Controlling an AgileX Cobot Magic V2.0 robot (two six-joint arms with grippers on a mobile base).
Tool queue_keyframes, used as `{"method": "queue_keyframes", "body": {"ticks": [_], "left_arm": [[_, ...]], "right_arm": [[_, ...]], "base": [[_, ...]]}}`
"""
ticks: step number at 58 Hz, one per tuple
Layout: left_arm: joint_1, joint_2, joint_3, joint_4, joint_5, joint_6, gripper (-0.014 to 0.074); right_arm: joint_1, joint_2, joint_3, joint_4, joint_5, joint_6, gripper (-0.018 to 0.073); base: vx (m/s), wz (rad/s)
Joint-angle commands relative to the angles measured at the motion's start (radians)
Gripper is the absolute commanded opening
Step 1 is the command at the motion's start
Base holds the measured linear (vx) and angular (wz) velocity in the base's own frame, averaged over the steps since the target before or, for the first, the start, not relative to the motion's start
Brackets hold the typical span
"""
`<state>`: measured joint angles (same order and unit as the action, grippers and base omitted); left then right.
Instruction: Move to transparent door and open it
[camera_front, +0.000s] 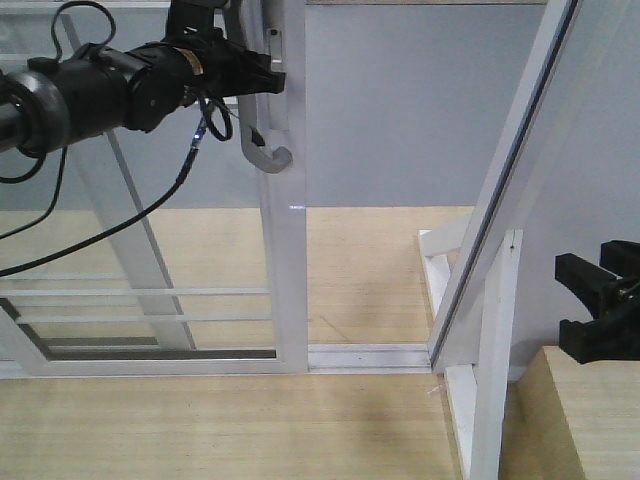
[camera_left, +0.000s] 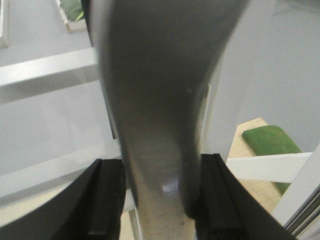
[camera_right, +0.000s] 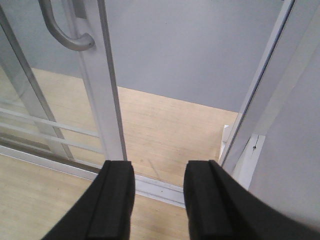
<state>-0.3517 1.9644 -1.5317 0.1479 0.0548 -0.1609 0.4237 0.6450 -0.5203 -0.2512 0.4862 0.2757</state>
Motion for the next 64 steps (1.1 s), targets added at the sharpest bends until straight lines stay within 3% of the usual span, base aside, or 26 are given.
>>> {"method": "queue_keyframes", "body": {"ticks": [1,12,21,30,42,64], "left_arm": [[0.077,-0.082,-0.035,-0.006,-0.036,0.005,0.0398],[0.124,-0.131,-0.034,-0.001,0.032,0.031,0.0398],[0.156,-0.173,-0.034,0.001,0.160,0.039,0.0398],[0.167,-0.215,-0.032,-0.005,0.255,0.132,0.0398],[0.167,-0.269,-0.009,-0.020,0.339,0.133,0.0396],[0.174,-0.671,0.536,-0.017,0.184,0.134,0.0288]], "right_arm": [[-0.003,-0.003,-0.032,-0.021,-0.064,0.001,0.0338],[-0.003,-0.003,-0.032,-0.021,-0.064,0.001,0.0338],[-0.003,-0.003,-0.032,-0.031,-0.065,0.001,0.0338],[-0.003,-0.003,-0.032,-0.064,-0.065,0.001,0.0338],[-0.003,-0.003,-0.032,-0.095,-0.065,0.001,0.0338],[-0.003,-0.003,-0.032,-0.099,-0.065,0.001,0.0338]], "base": [[0.00,0.00],[0.00,0.00],[0.00,0.00],[0.00,0.00],[0.00,0.00],[0.00,0.00]]}}
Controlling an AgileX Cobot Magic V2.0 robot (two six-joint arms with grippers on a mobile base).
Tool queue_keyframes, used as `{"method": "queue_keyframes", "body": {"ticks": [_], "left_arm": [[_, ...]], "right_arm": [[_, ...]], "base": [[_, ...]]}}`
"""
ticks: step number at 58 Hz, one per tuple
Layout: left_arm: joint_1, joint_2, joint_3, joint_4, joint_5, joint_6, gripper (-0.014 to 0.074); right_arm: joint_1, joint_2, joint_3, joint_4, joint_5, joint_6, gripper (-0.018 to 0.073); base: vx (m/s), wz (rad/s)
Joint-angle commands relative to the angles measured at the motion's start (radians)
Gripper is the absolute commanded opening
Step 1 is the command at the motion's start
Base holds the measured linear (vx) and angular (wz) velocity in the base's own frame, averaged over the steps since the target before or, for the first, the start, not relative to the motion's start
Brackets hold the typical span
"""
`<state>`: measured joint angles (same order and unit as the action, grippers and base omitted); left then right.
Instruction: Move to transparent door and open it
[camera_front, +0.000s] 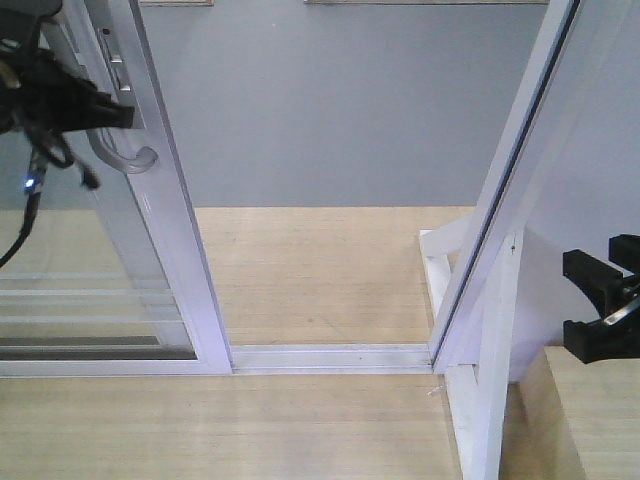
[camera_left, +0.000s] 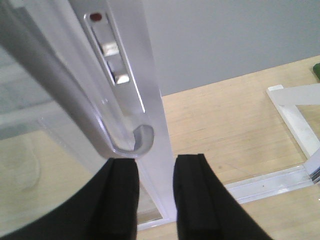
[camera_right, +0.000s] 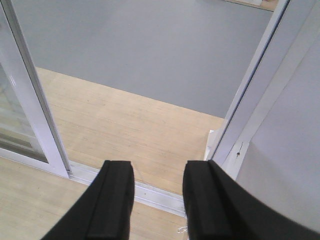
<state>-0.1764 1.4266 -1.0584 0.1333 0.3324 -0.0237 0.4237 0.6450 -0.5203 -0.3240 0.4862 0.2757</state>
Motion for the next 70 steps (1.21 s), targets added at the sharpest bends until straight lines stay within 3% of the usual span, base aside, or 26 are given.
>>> {"method": "queue_keyframes", "body": {"ticks": [1,12,27,38,47,58,63,70], "left_arm": [[-0.001,-0.153,0.082,-0.002,-0.094,-0.003,0.0286],[-0.001,-0.459,0.287,-0.002,-0.094,-0.004,0.0255],[-0.001,-0.840,0.413,-0.004,-0.069,-0.020,0.0236],[-0.001,-0.950,0.471,-0.004,0.082,-0.087,0.0238],[-0.001,-0.973,0.469,-0.003,0.225,-0.088,0.0238],[-0.001,-0.974,0.469,0.035,0.314,-0.088,0.0228],[-0.001,-0.974,0.471,0.043,0.319,-0.088,0.0169],[0.007,-1.033,0.531,0.065,0.201,-0.088,0.0002]], "right_arm": [[-0.003,-0.003,-0.032,-0.026,-0.065,0.001,0.0338],[-0.003,-0.003,-0.032,-0.021,-0.048,0.001,0.0336],[-0.003,-0.003,-0.032,-0.021,-0.048,0.001,0.0336],[-0.003,-0.003,-0.032,-0.021,-0.048,0.001,0.0336],[-0.003,-0.003,-0.032,-0.021,-0.048,0.001,0.0336],[-0.003,-0.003,-0.032,-0.021,-0.048,0.001,0.0336],[-0.003,-0.003,-0.032,-0.021,-0.048,0.001,0.0336],[-0.003,-0.003,-0.032,-0.021,-0.048,0.001,0.0336]], "base": [[0.00,0.00],[0.00,0.00],[0.00,0.00],[0.00,0.00],[0.00,0.00],[0.00,0.00],[0.00,0.00],[0.00,0.00]]}}
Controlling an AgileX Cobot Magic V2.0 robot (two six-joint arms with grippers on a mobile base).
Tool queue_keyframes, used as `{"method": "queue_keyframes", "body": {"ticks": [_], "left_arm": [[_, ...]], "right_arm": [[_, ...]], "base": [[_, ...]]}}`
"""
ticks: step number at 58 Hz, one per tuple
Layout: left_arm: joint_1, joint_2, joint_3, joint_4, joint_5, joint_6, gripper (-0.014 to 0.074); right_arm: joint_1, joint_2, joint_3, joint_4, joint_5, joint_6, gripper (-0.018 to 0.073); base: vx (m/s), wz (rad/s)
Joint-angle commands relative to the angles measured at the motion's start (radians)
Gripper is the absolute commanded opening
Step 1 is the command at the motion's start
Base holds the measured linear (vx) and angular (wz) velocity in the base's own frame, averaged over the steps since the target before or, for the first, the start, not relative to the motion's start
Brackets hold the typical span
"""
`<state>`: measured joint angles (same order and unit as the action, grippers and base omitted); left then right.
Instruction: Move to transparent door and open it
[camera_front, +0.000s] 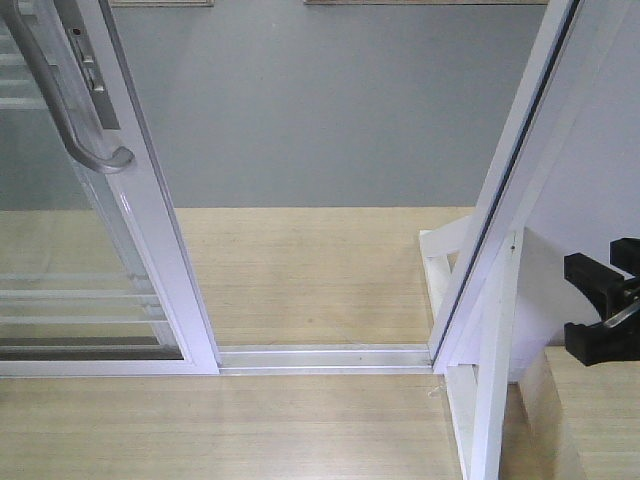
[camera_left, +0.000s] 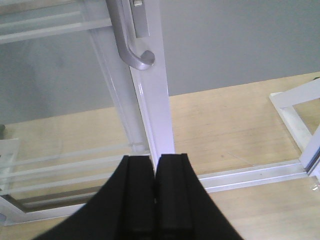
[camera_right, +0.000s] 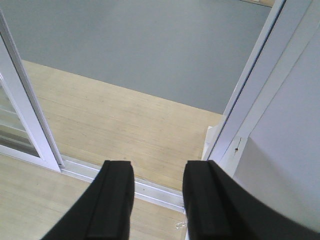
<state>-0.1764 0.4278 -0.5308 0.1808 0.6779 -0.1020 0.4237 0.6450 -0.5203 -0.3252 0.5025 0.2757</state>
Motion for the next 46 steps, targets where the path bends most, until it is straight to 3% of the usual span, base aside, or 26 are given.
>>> {"method": "queue_keyframes", "body": {"ticks": [1,6,14,23,37,42,46], "left_arm": [[0.010,-0.046,0.019,0.019,-0.173,-0.008,-0.0009],[0.040,-0.145,0.109,0.002,-0.305,-0.006,-0.0008],[0.073,-0.245,0.234,-0.087,-0.437,-0.001,-0.0007],[0.109,-0.311,0.378,-0.096,-0.565,0.042,-0.0007],[0.182,-0.381,0.509,-0.096,-0.652,0.043,-0.0006],[0.185,-0.432,0.599,-0.124,-0.749,0.043,-0.0006],[0.181,-0.454,0.589,-0.152,-0.678,0.043,-0.0006]], "right_arm": [[-0.003,-0.003,-0.032,-0.020,-0.064,0.001,0.0336],[-0.003,-0.003,-0.032,-0.020,-0.064,0.001,0.0336],[-0.003,-0.003,-0.032,-0.020,-0.064,0.001,0.0336],[-0.003,-0.003,-0.032,-0.020,-0.064,0.001,0.0336],[-0.003,-0.003,-0.032,-0.021,-0.061,0.001,0.0337],[-0.003,-0.003,-0.032,-0.021,-0.061,0.001,0.0337],[-0.003,-0.003,-0.032,-0.021,-0.059,0.001,0.0337]], "base": [[0.00,0.00],[0.00,0.00],[0.00,0.00],[0.00,0.00],[0.00,0.00],[0.00,0.00],[0.00,0.00]]}}
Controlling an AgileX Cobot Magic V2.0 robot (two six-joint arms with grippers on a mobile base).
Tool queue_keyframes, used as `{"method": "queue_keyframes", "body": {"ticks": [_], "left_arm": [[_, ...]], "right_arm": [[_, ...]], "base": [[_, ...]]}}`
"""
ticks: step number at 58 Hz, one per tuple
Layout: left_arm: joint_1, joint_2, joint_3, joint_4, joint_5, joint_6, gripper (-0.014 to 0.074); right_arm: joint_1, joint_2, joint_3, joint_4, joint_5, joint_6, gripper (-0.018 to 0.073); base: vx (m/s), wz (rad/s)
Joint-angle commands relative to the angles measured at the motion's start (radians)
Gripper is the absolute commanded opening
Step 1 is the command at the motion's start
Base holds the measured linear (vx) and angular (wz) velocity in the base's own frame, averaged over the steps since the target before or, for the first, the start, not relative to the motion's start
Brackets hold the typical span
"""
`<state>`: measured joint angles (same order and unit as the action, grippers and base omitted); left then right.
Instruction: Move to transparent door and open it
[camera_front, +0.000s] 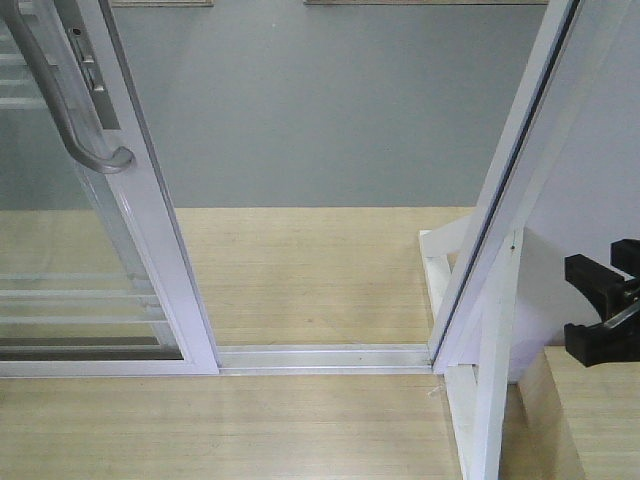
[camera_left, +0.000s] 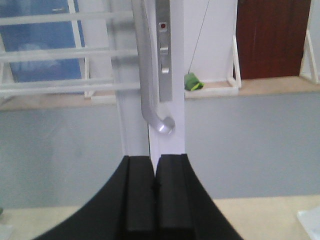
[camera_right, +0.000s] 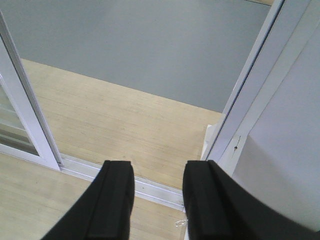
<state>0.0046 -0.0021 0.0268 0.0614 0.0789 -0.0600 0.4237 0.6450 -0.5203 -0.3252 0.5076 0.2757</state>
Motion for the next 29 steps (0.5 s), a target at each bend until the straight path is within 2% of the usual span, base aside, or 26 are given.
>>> {"method": "queue_keyframes", "body": {"ticks": [1,29], "left_arm": [[0.000,-0.024,0.032,-0.031,-0.079,0.001,-0.0006],[-0.006,-0.022,0.032,-0.029,-0.079,0.001,-0.0006]], "right_arm": [[-0.003,-0.003,-0.032,-0.021,-0.063,0.001,0.0337],[-0.003,-0.003,-0.032,-0.021,-0.063,0.001,0.0337]], "base": [[0.00,0.00],[0.00,0.00]]}}
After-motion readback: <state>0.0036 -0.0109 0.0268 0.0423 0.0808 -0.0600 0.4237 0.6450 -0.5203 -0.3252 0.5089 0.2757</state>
